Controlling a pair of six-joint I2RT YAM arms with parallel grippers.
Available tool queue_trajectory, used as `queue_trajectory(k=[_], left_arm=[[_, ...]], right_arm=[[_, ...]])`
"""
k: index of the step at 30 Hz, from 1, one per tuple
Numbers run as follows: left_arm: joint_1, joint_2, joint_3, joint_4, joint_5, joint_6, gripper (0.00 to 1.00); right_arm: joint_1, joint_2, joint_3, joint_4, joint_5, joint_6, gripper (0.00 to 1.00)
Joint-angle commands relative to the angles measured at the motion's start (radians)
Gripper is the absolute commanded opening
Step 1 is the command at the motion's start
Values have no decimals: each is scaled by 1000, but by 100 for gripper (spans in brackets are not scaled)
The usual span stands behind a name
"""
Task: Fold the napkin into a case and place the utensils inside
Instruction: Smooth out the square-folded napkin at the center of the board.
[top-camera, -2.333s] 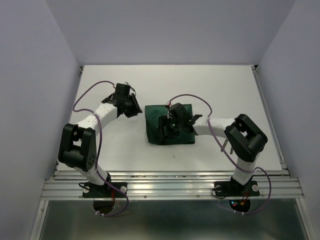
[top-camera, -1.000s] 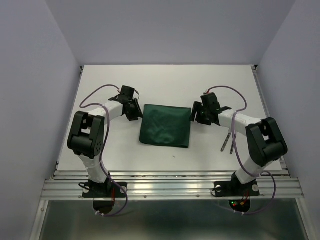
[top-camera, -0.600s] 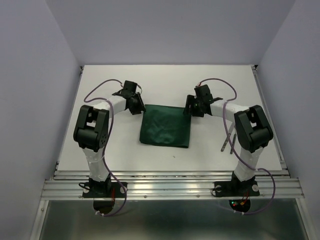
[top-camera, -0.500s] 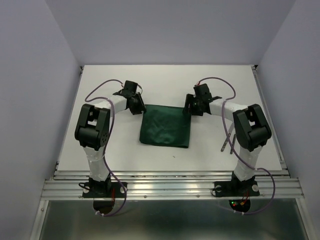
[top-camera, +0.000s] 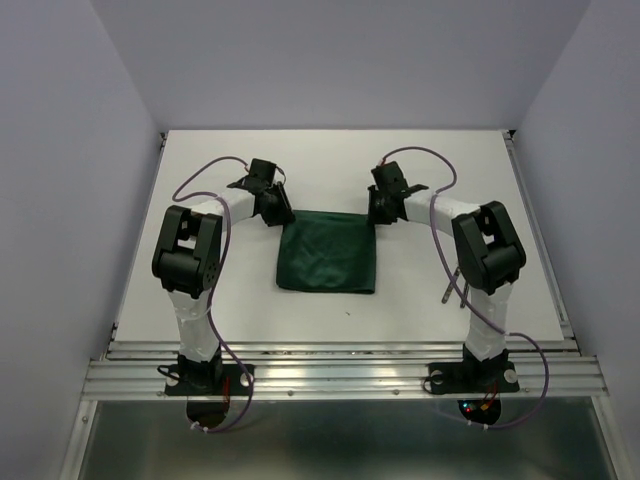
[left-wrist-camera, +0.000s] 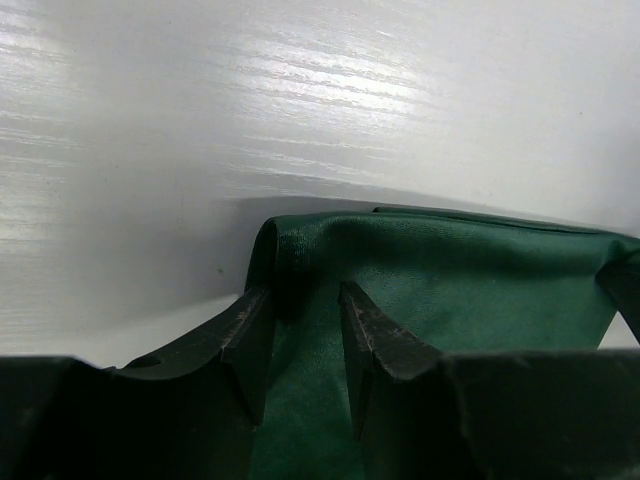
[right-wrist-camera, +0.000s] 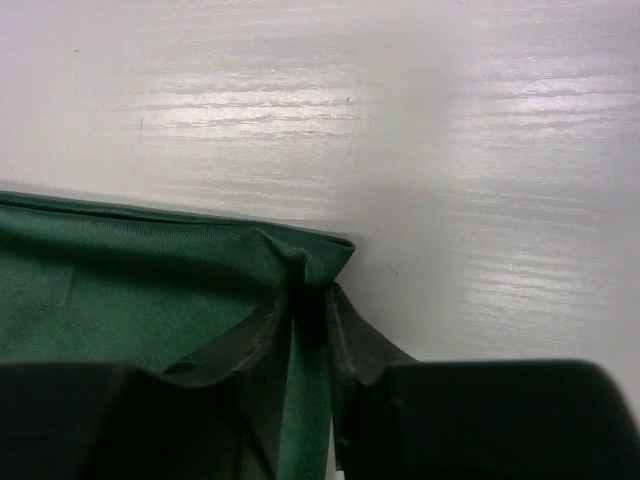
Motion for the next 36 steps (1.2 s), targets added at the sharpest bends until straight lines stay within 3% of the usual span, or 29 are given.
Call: queue_trajectory(k=[1,7,12,15,18,22,29,36], left_arm=[[2,-6,35,9,17,6,43],[2,-14,26,10,17,9,43],[2,-30,22,1,11,17,43],[2,-52,23,-10,2,25,43],[2,-76,15,-23,-10,31,43],[2,-106,2,-36,-33,32,43],[9,-115,6,-52,-59,28,43],[19,-97,28,-63,-70,31,43]], right_arm=[[10,17,48,-31,48,-24,22],[-1,7,63,-3,1,-115,1],[-42,-2,52,52,-136,-167,1],[-55,-29,19,142,-301,-233,1],[-73,-25,43,143,-343,-264,35],[-93,-11,74,87,-283,-247,54],[-72,-86,0,55,-188,-66,54],[33,-99,-6,24,20,-49,59]])
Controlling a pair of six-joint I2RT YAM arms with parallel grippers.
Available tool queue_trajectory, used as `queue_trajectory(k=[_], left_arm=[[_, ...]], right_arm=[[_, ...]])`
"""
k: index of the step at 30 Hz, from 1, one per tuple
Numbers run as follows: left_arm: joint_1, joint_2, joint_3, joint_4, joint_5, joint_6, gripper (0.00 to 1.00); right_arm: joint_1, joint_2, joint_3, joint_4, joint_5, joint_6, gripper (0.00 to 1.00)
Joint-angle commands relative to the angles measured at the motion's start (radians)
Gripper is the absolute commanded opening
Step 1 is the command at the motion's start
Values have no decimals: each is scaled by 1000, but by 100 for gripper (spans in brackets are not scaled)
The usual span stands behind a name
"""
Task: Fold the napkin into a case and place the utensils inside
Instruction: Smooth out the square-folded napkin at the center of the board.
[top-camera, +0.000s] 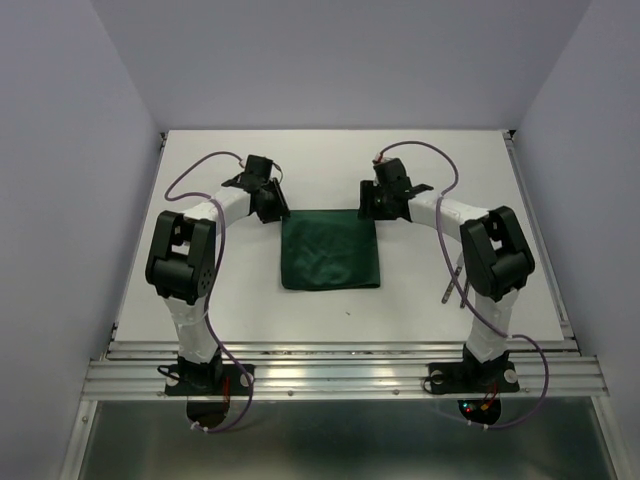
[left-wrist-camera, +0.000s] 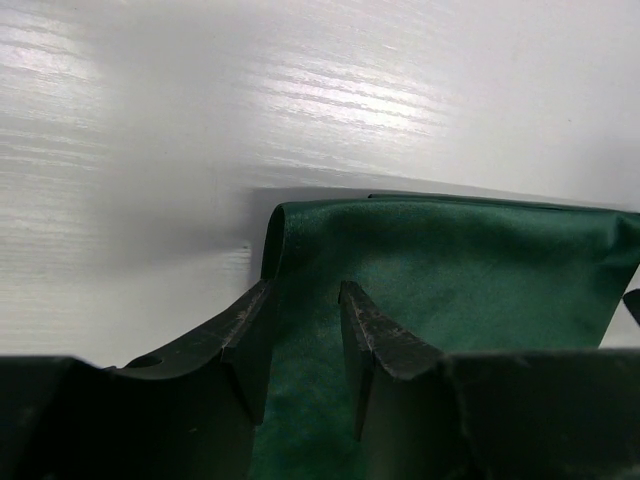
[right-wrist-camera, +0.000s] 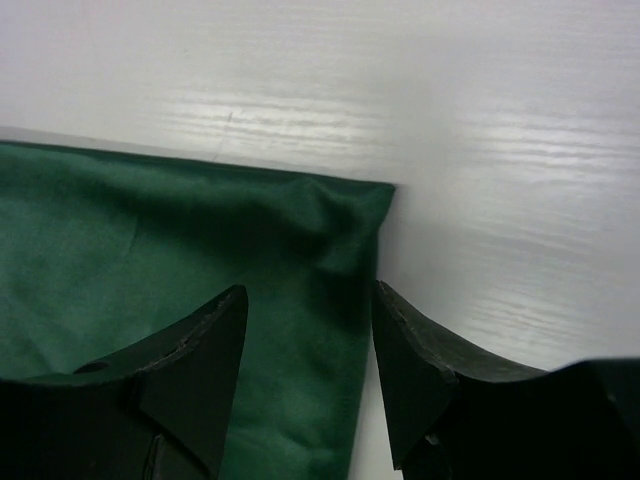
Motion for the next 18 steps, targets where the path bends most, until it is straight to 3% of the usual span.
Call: queue_trajectory(k=[1,18], left_arm=[[10,-29,31,-18,-16,13,43],[10,-27,22,-12,-8,13,43]], right_arm=[[53,-21,24,-25,155,35,59],[91,119,141,-72,267,15,54]])
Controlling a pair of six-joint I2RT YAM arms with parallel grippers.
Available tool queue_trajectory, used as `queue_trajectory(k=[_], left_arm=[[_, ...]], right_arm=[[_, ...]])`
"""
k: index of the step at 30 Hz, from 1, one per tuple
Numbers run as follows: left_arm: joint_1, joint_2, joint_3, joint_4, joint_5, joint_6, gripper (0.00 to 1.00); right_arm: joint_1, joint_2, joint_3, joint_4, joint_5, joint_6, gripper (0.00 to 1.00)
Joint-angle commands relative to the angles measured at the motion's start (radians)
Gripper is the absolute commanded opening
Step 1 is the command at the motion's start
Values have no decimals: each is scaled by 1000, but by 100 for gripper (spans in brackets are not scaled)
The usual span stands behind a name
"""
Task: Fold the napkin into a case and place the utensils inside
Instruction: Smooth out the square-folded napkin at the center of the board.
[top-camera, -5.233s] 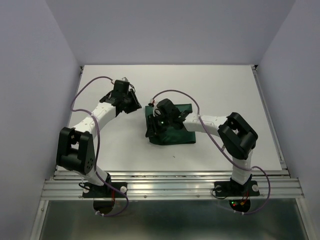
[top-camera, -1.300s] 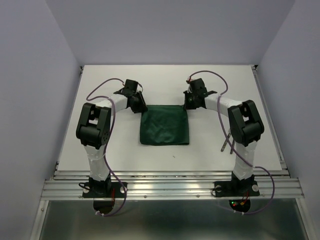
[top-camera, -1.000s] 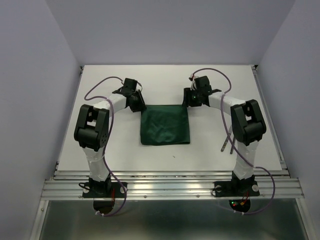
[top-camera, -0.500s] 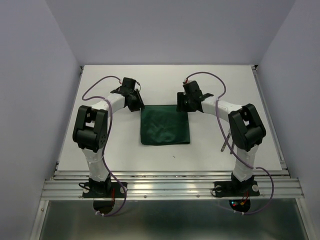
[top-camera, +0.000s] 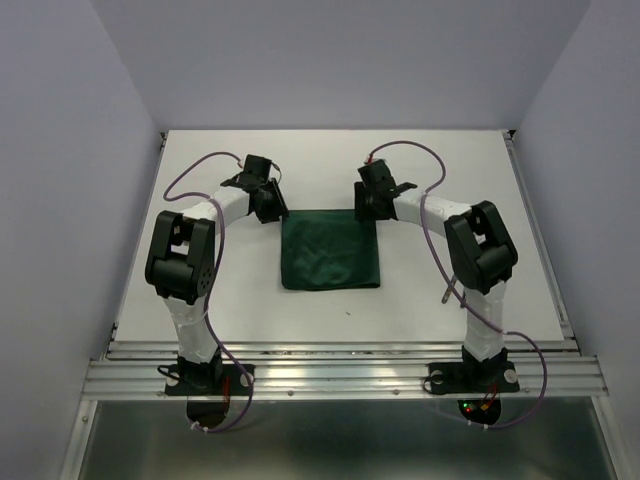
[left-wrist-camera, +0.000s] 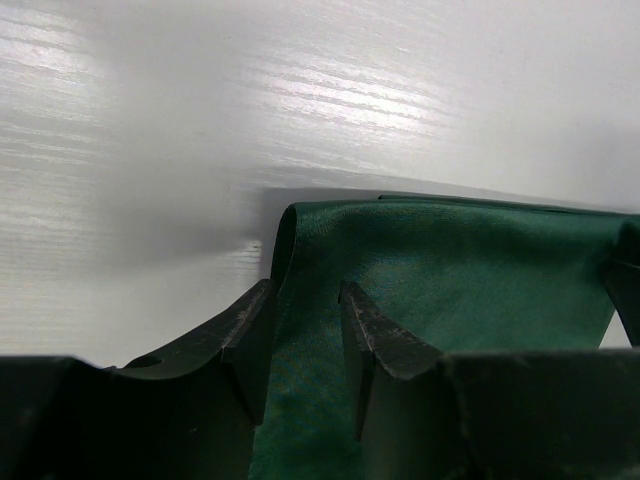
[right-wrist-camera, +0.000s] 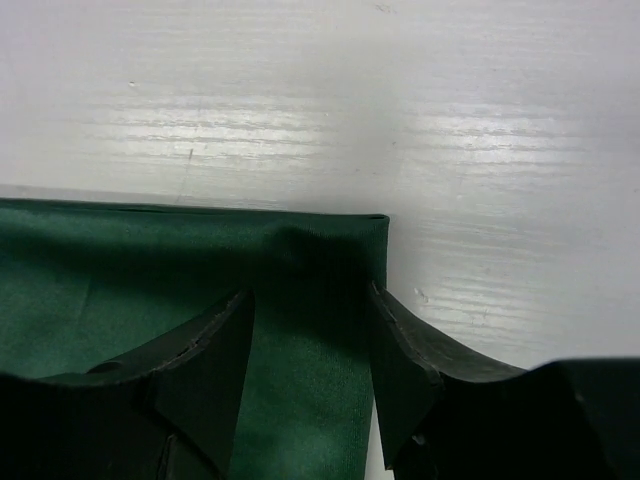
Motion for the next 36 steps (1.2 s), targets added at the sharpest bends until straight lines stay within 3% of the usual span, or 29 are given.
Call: queue_trajectory(k=[1,5,18,36], left_arm=[[4,-26,22,0,-6,13,43],[4,-26,19,-2,-4,13,43],[4,-21,15,0,-1,15,43],[4,-66,14,-16,-1,24,43]], right_arm=[[7,49,52,-19,26,-5,52],[7,68,57,-19,21,3,47],[7,48,55,-11,23,-14,1],[-2,-116,-47,49,-26,-38,1]])
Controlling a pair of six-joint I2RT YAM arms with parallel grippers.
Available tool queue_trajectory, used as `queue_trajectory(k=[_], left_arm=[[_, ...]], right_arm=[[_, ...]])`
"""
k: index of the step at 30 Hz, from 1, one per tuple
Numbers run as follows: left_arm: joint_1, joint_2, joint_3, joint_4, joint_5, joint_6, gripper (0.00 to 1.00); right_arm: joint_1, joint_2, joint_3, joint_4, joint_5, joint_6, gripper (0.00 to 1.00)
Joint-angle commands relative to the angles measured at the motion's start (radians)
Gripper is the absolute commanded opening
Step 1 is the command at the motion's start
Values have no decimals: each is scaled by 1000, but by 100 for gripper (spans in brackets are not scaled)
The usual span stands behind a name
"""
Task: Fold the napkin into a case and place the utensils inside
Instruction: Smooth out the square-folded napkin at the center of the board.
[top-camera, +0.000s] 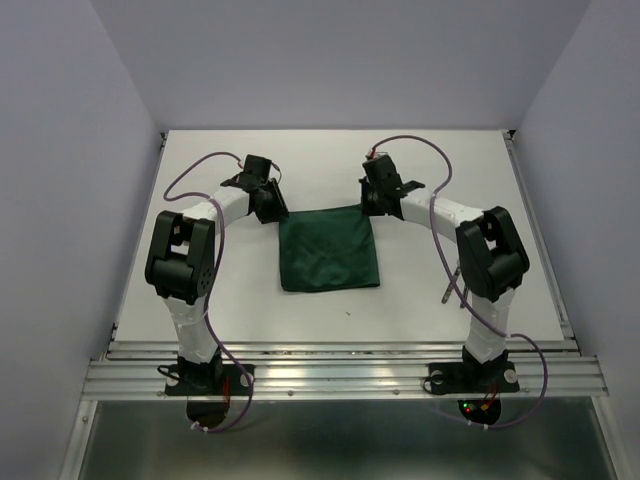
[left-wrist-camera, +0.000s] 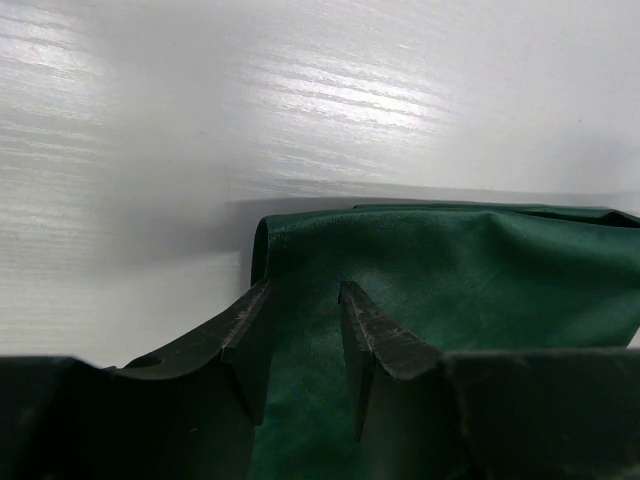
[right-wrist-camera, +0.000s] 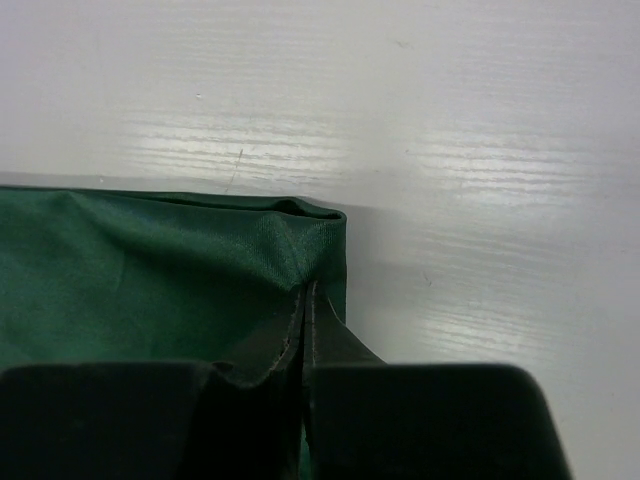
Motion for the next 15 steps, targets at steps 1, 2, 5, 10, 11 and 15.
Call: queue_trajectory(k=[1,2,5,10,11,15], left_arm=[[4,-67,12,-13,-4,20,43],[4,-71,9,-11,-2,20,43],[4,-73,3,-9,-1,20,43],[4,-78,-18,-3,-2,21,43],[5,-79,-21,-2,-1,20,43],[4,-82,-29,1,4,18,43]], right_arm=[[-2,-61,-30,39,7,-18,1],[-12,-63,-36,40,13,-20,1],[-13,-54,-51,39,39,-17,1],[-13,-57,-82,42,70,2,46],[-22,-61,-89,42,70,3,48],[-22,-60,-102,42,59,12,53]])
